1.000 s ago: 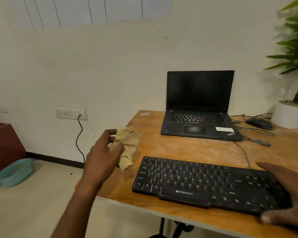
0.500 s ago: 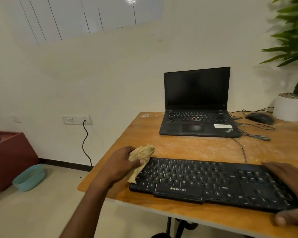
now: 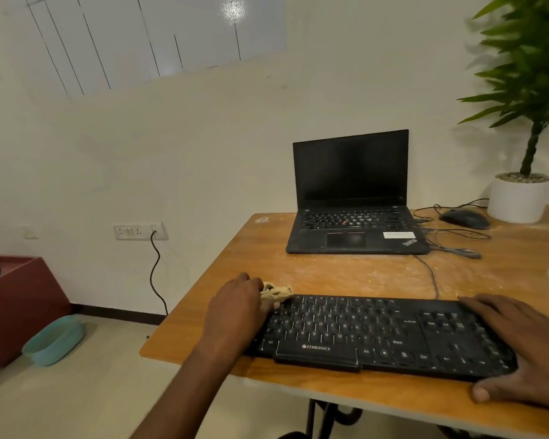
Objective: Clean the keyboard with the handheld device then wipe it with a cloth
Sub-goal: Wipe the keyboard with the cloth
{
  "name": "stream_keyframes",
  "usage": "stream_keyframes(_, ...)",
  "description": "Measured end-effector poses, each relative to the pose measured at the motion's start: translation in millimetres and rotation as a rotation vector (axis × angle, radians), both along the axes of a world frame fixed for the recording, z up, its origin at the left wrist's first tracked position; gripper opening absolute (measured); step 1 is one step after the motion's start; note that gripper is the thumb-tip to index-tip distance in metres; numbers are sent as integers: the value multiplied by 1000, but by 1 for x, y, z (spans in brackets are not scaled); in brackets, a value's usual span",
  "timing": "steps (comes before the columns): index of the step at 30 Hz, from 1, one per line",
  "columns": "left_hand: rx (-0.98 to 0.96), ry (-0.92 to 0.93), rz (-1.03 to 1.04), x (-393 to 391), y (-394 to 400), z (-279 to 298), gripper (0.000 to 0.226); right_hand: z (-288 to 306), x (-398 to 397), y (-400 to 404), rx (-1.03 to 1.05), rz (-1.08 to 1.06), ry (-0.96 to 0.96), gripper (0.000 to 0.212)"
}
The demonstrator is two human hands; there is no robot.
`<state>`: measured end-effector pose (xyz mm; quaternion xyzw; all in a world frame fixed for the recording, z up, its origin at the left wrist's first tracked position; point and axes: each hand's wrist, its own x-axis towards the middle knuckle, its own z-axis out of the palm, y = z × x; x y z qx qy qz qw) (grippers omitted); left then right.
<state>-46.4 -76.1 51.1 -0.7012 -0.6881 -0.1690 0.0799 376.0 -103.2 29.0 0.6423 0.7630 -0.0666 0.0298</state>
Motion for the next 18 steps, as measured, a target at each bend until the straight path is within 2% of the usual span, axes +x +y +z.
stream_keyframes(3,9,-18,-29,-8,6,3,26,3,-2,-1,10,8,15,134)
stream_keyframes(7,-7,-216,-16,-26,13,17,17,0,-2,-4,14,4,46,133)
stream_keyframes(9,-37,-259,-52,-30,19,20,18,0,-2,-6,8,2,49,132)
stream_keyframes(12,-150,-218,-157,-31,24,21,19,-2,-2,-6,18,-1,50,132)
stream_keyframes(15,-271,-174,-259,-27,27,23,34,-1,-3,-6,16,-6,62,135)
stream_keyframes(18,-255,-82,-317,-19,33,29,31,-1,-3,-6,15,-12,70,139)
